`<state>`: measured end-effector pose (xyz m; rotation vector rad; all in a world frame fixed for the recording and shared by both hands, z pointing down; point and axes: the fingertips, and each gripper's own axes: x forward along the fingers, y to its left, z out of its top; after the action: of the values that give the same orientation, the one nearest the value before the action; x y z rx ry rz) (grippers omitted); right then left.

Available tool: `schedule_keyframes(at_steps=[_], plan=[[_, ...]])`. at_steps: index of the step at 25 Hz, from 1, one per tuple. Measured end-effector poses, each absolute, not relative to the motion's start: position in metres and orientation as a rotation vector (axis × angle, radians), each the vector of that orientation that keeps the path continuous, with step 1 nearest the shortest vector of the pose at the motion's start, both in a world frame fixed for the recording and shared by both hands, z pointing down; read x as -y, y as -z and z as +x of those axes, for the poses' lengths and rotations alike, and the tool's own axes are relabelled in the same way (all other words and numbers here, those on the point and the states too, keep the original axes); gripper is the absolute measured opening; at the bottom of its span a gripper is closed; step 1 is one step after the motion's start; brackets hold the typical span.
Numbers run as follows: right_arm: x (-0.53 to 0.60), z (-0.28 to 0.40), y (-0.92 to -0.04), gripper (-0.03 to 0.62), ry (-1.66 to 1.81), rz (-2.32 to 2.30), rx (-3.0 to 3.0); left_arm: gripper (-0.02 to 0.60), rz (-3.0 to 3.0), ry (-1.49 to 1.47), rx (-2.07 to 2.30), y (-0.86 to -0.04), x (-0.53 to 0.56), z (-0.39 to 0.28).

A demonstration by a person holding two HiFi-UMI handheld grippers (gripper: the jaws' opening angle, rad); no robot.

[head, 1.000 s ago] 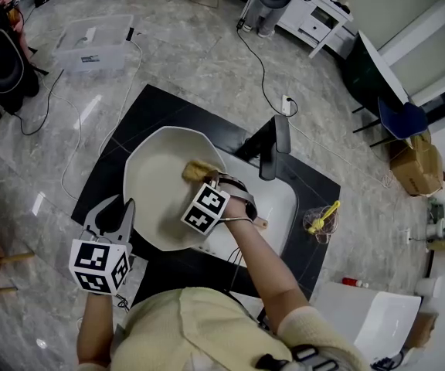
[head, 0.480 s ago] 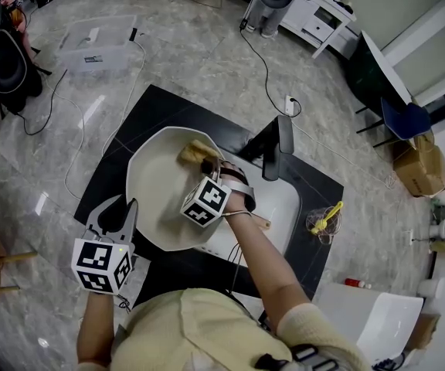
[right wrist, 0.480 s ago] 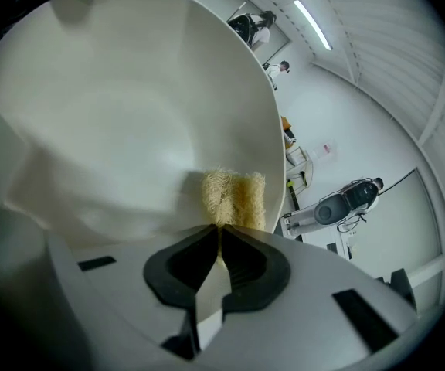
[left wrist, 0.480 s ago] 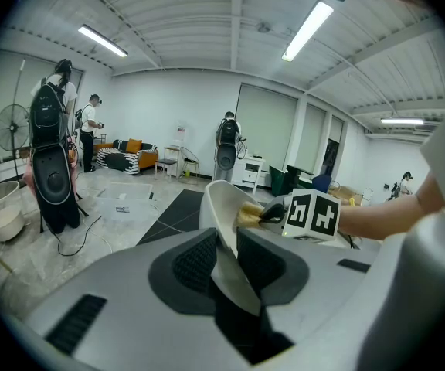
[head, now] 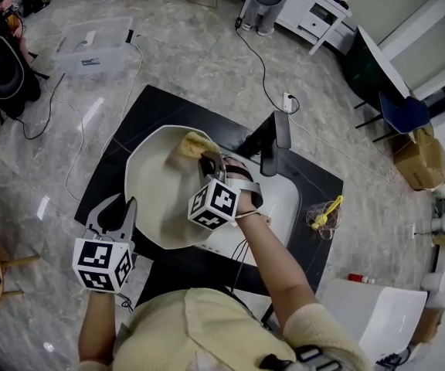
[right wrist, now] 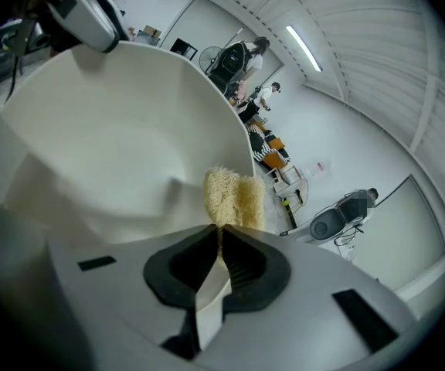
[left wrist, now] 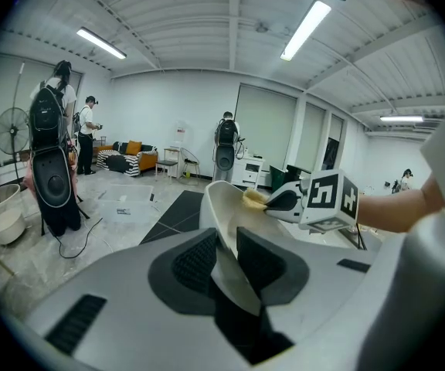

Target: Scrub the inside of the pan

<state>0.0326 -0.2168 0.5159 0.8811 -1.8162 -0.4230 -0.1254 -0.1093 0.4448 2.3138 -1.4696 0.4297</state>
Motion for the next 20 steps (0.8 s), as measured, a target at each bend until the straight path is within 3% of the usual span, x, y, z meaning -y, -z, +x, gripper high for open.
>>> schedule_keyframes(at_steps=[14, 20], plan=[[0.204, 0.011, -0.431, 0.032, 0.39, 0.826, 2.08, 0.081, 2.316, -0.382, 1.5, -0.44, 0.116, -0.128], [0.201, 0.003, -0.45, 0.032, 0.274, 0.82, 2.145, 0.081, 2.309, -0.349, 1.519, -0.436, 0.122, -0.129]])
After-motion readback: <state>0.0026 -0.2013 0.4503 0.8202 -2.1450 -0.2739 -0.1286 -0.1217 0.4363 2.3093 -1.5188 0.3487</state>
